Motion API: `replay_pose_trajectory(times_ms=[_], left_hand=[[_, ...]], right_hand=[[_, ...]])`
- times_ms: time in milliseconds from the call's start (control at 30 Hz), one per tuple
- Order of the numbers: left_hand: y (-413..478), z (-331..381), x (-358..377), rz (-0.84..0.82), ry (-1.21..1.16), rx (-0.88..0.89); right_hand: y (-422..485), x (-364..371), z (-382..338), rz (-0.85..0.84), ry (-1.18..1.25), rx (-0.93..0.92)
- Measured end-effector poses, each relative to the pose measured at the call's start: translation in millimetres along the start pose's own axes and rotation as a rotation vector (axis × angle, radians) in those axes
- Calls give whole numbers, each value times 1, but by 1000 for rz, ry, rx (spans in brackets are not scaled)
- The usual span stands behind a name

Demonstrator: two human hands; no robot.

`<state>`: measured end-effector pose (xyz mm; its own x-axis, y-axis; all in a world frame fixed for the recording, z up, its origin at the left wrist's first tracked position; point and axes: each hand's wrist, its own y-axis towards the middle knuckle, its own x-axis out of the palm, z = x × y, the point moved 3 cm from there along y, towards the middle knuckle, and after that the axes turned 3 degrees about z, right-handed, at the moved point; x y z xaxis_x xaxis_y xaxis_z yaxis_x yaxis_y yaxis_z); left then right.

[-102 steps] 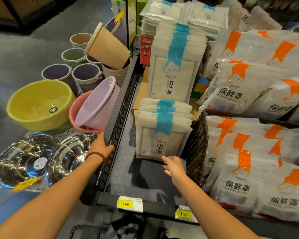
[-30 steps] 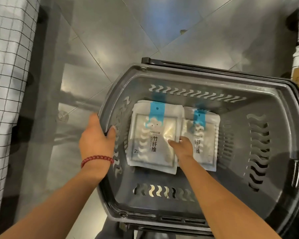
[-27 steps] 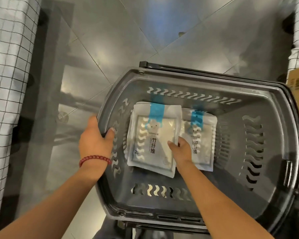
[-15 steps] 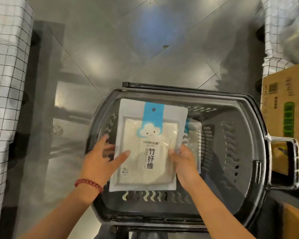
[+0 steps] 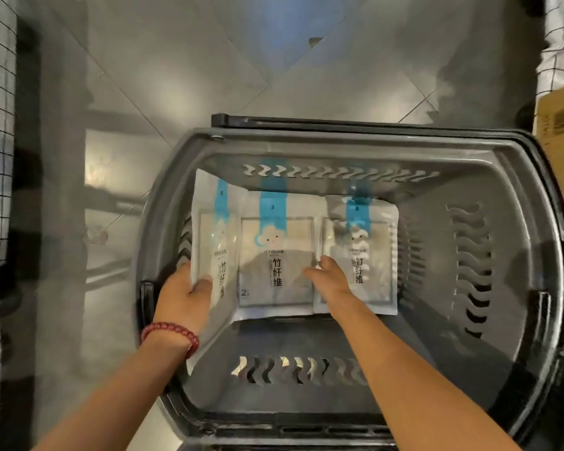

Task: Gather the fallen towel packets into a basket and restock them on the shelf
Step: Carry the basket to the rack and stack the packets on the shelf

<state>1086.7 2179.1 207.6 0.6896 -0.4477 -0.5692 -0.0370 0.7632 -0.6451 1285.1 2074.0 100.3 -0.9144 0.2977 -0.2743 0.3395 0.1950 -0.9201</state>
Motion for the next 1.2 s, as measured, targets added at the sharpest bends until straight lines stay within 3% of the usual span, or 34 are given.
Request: replay_pose_trajectory(times_ms=[333,467,700,800,933,1200], left_hand=[[2,-19,10,18,-24,-105],[4,-13,12,19,-31,-106],[0,1,11,-14,-64,-139],[-2,2,11,-87,-130,-199],[-11,8,17,-200,-213,-232],[-12,2,12,-67,-252,-197]], right_hand=[[15,16,9,29,71,-90],[10,0,0,170,54,-260],[-25,-48,-6,414,328,-389],[-33,-56,-5,352,429,-302],[-47,-32,-13,155,364,-291],[-30,26,-14,-41,140,-249]])
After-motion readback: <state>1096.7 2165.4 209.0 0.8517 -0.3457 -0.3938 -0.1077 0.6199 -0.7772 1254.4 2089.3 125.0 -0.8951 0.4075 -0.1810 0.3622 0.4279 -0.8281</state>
